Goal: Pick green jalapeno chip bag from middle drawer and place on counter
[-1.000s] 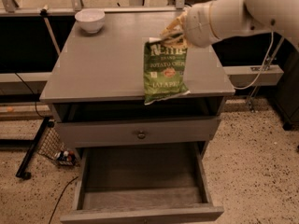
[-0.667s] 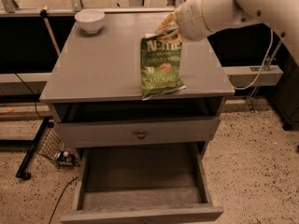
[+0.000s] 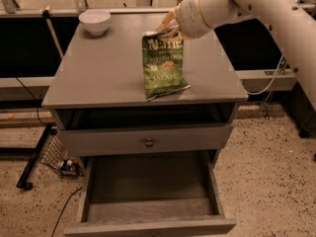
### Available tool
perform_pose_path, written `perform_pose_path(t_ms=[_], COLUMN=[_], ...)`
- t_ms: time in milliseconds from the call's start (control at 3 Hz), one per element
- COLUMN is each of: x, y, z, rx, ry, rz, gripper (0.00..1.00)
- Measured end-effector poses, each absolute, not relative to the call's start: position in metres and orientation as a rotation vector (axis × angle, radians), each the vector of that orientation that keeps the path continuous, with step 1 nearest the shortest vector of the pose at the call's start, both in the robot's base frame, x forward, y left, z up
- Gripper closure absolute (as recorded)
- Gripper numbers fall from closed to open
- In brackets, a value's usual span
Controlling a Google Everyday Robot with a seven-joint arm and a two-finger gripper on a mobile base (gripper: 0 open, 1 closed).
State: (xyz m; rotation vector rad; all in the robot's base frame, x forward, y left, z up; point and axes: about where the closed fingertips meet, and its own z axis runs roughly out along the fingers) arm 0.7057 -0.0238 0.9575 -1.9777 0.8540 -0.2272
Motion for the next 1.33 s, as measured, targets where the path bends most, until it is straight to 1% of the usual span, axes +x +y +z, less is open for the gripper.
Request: perform_pose_path(t_ms=[333, 667, 1000, 1333], x=[0.7053, 0.7053, 0.7054, 0.7055], y=[-0.0214, -0.0191, -0.0165, -0.0132], z=[0.9566, 0.9548, 0.9530, 0.9505], rx=[-1.979, -1.981, -1.983, -1.986], ry=[0.851, 0.849, 0.846, 0.843], rz=[-0.224, -0.219, -0.214, -0.207], gripper=[0.82, 0.59, 0.36, 0.06])
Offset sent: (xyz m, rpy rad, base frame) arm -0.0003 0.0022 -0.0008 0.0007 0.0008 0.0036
